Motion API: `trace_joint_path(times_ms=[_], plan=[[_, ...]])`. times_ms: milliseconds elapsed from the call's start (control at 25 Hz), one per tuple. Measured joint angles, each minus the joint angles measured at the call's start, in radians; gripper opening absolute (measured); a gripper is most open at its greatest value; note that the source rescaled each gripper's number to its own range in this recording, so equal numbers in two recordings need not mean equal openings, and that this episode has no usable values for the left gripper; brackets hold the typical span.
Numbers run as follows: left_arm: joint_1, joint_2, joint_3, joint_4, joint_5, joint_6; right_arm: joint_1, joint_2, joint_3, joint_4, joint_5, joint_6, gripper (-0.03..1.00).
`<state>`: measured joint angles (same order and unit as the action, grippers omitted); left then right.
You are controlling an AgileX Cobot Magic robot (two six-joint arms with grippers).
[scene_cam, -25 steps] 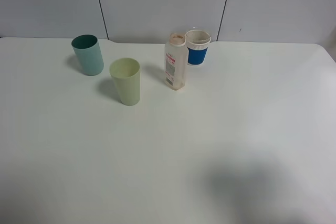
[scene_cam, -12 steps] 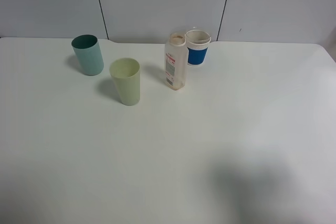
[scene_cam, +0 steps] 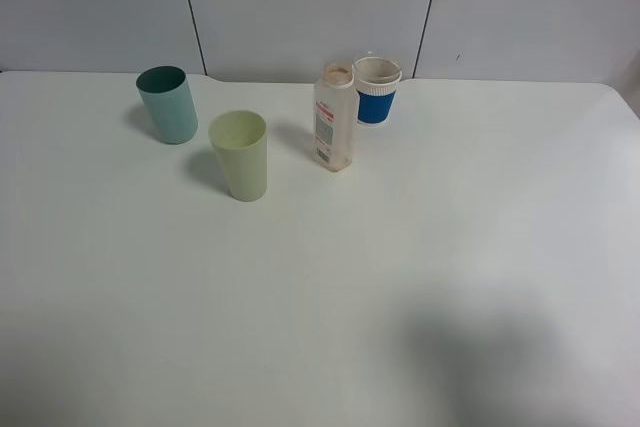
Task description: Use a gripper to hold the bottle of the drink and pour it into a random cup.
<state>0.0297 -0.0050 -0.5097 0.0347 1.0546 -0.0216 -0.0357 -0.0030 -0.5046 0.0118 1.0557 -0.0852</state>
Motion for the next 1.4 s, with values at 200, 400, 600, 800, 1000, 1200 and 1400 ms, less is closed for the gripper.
trace_joint_path(times_ms=[200,400,600,800,1000,1200,1400], plan=[[0.0,0.0,0.0,0.0,0.0,0.0,0.0,0.0,0.0,0.0,0.0,0.0,1.0],[0.0,0.0,0.0,0.0,0.0,0.0,0.0,0.0,0.0,0.0,0.0,0.0,1.0],[0.0,0.0,0.0,0.0,0.0,0.0,0.0,0.0,0.0,0.0,0.0,0.0,1.0],[0.0,0.0,0.0,0.0,0.0,0.0,0.0,0.0,0.0,0.0,0.0,0.0,1.0],[0.0,0.0,0.0,0.0,0.0,0.0,0.0,0.0,0.0,0.0,0.0,0.0,1.0],[0.0,0.0,0.0,0.0,0.0,0.0,0.0,0.0,0.0,0.0,0.0,0.0,1.0],[0.0,0.0,0.0,0.0,0.0,0.0,0.0,0.0,0.0,0.0,0.0,0.0,1.0]])
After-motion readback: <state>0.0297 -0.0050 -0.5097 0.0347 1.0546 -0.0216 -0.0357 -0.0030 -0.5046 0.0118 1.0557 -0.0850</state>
